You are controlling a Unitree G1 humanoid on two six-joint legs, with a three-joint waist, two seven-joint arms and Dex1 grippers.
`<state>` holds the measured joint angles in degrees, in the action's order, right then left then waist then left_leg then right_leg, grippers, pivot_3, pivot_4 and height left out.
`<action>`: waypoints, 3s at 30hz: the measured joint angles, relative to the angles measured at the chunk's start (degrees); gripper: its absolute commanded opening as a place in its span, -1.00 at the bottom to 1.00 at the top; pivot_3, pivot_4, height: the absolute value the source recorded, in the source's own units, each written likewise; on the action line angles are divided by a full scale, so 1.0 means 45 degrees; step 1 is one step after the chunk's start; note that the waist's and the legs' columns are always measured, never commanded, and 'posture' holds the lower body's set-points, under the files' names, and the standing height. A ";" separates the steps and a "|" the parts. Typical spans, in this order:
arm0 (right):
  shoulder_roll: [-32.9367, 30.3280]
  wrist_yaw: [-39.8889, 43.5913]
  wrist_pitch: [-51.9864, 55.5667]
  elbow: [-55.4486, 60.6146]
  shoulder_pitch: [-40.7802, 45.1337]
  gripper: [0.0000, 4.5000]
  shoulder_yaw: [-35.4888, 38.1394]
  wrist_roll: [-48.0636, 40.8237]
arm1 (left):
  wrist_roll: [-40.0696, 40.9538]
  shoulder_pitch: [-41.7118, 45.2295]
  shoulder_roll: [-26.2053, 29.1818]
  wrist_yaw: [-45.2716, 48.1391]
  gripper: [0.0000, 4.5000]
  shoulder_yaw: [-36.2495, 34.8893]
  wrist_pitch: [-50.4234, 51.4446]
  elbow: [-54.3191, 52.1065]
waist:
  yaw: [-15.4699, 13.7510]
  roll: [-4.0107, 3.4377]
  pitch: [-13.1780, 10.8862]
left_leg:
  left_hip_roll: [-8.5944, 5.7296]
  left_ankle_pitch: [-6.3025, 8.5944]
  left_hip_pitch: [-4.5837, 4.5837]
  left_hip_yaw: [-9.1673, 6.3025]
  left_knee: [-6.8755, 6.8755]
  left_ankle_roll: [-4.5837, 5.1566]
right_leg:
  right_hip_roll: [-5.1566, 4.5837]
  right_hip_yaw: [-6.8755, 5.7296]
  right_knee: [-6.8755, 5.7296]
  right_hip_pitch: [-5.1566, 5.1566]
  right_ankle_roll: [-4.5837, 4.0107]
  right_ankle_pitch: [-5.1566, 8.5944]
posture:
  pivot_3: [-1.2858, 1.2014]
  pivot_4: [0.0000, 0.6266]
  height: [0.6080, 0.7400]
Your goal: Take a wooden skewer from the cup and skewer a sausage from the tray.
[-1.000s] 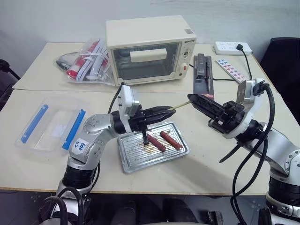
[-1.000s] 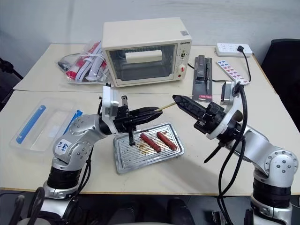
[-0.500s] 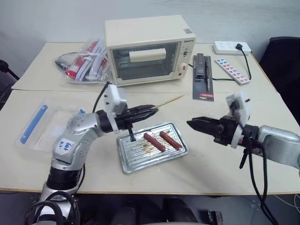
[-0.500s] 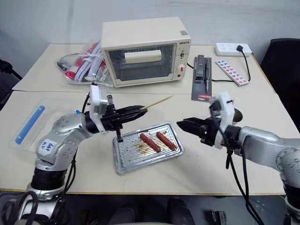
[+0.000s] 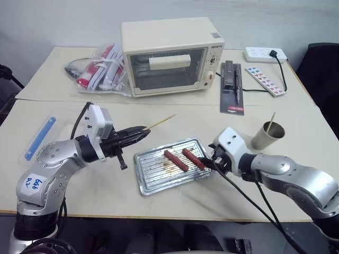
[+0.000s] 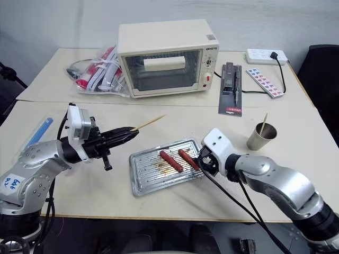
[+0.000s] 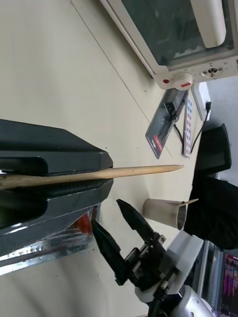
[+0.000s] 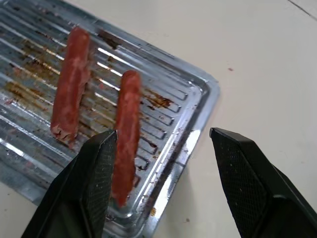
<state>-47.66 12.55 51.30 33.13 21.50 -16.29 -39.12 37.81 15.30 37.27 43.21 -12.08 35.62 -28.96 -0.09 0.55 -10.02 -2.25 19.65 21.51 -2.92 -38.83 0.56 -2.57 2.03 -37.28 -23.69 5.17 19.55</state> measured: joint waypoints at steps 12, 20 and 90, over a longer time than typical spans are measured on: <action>0.1294 0.1257 0.0324 -0.0551 0.0118 -0.17 -0.0705 0.2049 | 0.0123 -0.0031 0.0154 -0.0490 -1.00 -0.0036 0.0119 -0.0462 | 0.0028 0.0000 0.0000 | -0.0005 -0.0002 -0.0002 0.0001 0.0001 -0.0004 | 0.0002 0.0001 -0.0004 -0.0003 0.0000 0.0000 | 0.03 -0.52 1.00; 0.2269 0.1680 0.0194 -0.1237 0.0180 -0.17 -0.0897 0.3253 | 0.0125 0.0024 -0.0112 -0.1070 -1.00 0.0175 0.0144 -0.0564 | 0.0041 -0.0003 -0.0001 | -0.0010 -0.0003 -0.0007 0.0001 -0.0001 -0.0006 | 0.0001 0.0002 -0.0012 -0.0004 0.0000 0.0000 | 0.03 -0.52 1.00; -0.2717 1.1593 0.3347 -0.0907 0.4539 -0.90 0.2256 -0.2657 | -0.0146 0.2925 0.2663 0.6260 -1.00 0.2522 -0.0847 0.2065 | 0.0032 -0.0020 -0.0019 | -0.0010 -0.0007 -0.0010 0.0004 0.0108 -0.0006 | -0.0009 -0.0003 0.0064 -0.0015 -0.0002 0.0001 | 0.03 -0.52 1.00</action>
<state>-59.88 64.71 66.36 29.05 41.92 -6.14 -51.07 37.15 28.46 49.26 71.38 -0.73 31.80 -19.67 0.06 0.46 -10.10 -2.30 19.62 21.47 -2.90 -38.34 0.53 -2.61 2.02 -37.00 -23.76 5.16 19.56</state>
